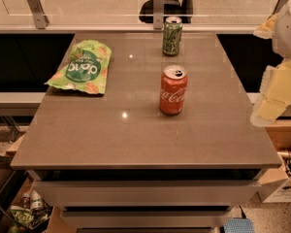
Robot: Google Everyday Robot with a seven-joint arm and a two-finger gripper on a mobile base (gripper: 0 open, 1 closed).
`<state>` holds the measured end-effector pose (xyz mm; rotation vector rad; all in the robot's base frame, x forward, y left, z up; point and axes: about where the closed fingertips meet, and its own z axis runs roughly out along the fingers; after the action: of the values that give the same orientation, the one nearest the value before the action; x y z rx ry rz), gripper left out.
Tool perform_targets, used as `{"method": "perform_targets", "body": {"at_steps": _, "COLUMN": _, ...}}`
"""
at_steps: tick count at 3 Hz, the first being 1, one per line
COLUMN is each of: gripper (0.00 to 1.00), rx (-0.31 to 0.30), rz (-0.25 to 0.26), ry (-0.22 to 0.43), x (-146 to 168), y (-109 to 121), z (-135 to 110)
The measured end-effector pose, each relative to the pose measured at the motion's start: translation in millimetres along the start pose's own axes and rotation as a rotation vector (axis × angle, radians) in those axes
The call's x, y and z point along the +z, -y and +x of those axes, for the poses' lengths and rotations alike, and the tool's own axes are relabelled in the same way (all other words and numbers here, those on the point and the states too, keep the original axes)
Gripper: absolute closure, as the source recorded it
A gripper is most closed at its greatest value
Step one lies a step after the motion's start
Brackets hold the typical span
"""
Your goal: Place coke can upright
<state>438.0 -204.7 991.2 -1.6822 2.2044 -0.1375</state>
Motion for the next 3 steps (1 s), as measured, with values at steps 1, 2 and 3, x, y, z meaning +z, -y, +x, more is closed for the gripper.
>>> {"method": "perform_targets", "body": {"at_steps": 1, "gripper": 0.00, "rx": 0.000, "rz": 0.000, "ry": 0.000, "x": 0, "y": 0, "z": 0}}
{"method": "perform_targets", "body": {"at_steps": 2, "gripper": 0.00, "rx": 0.038, "rz": 0.020, "ry": 0.049, "x": -11, "y": 1, "z": 2}}
{"method": "perform_targets", "body": {"at_steps": 3, "gripper": 0.00, "rx": 0.105, "rz": 0.066, "ry": 0.111, "x": -25, "y": 5, "z": 4}}
